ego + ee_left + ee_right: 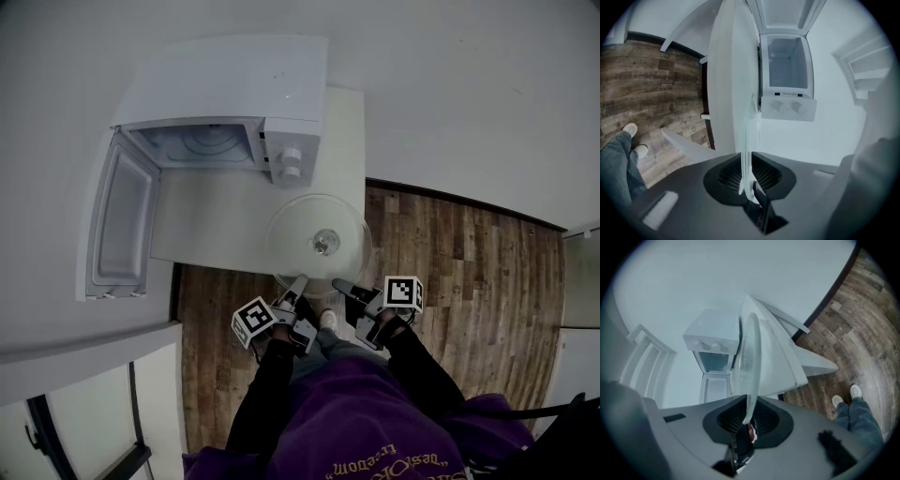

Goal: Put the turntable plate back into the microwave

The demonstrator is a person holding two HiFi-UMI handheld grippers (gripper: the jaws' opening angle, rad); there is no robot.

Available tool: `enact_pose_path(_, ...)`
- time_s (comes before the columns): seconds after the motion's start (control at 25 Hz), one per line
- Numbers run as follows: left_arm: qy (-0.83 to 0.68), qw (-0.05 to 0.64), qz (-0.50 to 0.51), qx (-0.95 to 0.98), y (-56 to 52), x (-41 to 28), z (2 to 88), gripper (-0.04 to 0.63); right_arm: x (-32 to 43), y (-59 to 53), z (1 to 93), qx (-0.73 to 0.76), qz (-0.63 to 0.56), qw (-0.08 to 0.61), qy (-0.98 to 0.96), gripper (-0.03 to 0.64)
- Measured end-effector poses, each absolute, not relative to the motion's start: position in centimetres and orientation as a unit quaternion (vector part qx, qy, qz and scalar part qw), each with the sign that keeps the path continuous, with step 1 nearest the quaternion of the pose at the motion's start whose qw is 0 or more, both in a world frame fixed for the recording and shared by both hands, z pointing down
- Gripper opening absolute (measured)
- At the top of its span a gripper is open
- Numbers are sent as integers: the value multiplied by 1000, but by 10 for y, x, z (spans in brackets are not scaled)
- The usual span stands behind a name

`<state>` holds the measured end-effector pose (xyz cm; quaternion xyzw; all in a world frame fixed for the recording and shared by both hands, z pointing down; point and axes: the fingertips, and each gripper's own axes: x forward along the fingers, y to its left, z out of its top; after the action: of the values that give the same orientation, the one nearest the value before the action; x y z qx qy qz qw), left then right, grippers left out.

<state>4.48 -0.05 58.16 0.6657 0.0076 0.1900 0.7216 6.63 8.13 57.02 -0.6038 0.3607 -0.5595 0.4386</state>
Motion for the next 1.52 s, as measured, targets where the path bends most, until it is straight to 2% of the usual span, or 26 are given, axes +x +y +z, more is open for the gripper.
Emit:
enact_pose_path(0.24,20,732,165,660,2,45,572,40,68,85,562,-594,-552,463,358,42)
enact_pose_path(0.44,41,746,125,653,0,48,557,29,73,86,550,-604,-541,458,365,43)
enact_pose_path(0.6,39,721,115,682,3,53,551,39,81,91,538,-610,-533,464,357,43)
enact_pose_path(0.84,35,726,63,684,-1,50,524,37,81,85,521,-608,-516,464,385,43)
enact_pose_path(1.12,34,724,4,689,-11,31,485,34,69,72,485,-595,-500,435,455,43)
enact_pose_path(1.52,15,676,-78,733,-48,-1,432,34,47,28,437,-551,-484,396,553,43)
